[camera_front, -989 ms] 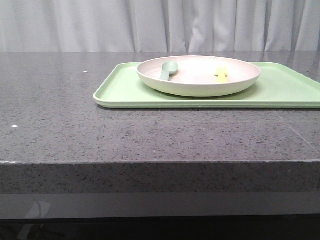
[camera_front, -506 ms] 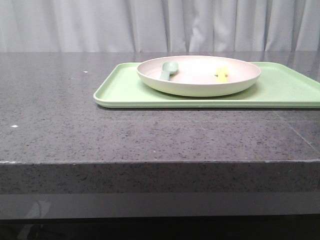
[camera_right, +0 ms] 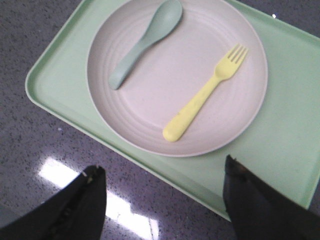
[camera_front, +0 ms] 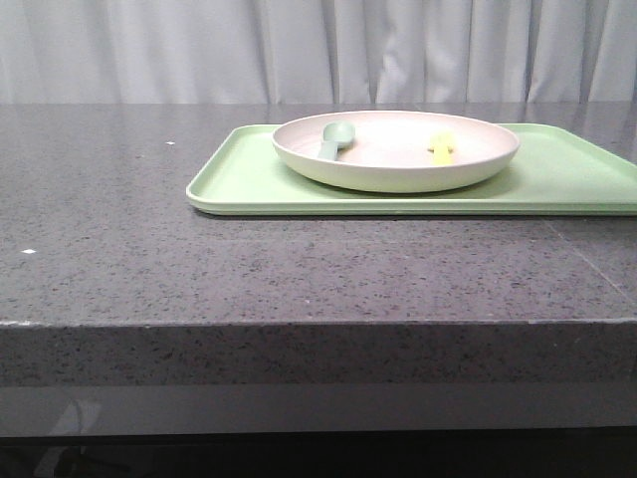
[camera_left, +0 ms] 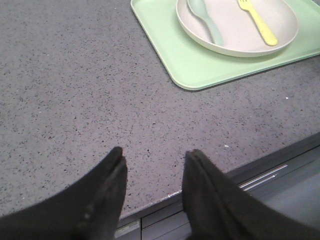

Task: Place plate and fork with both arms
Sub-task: 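Move the right gripper toward the yellow fork on the plate, then lower the right gripper onto the yellow fork handle and grasp it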

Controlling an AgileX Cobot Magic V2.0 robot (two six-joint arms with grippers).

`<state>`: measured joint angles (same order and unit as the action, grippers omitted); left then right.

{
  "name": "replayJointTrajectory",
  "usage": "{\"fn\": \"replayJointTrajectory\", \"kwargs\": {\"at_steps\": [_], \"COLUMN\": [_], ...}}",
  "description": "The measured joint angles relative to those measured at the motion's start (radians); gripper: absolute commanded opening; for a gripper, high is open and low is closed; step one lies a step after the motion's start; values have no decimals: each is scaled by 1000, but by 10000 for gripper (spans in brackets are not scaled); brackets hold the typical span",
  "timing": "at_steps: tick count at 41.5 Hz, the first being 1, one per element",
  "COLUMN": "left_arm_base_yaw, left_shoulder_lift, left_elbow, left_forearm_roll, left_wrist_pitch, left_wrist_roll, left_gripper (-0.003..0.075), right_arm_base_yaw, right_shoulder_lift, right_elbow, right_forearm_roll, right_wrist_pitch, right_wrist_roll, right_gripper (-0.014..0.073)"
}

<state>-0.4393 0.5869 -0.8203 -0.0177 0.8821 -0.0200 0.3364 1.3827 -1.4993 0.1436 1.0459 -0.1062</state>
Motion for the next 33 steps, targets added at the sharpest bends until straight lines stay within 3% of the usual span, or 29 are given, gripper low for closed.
{"fn": "replayJointTrajectory", "kwargs": {"at_steps": [10, 18, 26, 33], "left_arm_base_yaw": [0, 0, 0, 0], "left_shoulder_lift": [0, 0, 0, 0], "left_elbow": [0, 0, 0, 0], "left_forearm_roll": [0, 0, 0, 0], "left_wrist_pitch": [0, 0, 0, 0], "left_wrist_roll": [0, 0, 0, 0], "left_gripper": [281, 281, 281, 281], "right_arm_base_yaw": [1, 1, 1, 1], "right_shoulder_lift": [161, 282, 359, 419], "right_elbow": [-176, -237, -246, -281], "right_forearm_roll": [6, -24, -75, -82], "right_wrist_pitch": [166, 197, 194, 171], "right_wrist_roll": [58, 145, 207, 253], "right_gripper": [520, 517, 386, 372]}}
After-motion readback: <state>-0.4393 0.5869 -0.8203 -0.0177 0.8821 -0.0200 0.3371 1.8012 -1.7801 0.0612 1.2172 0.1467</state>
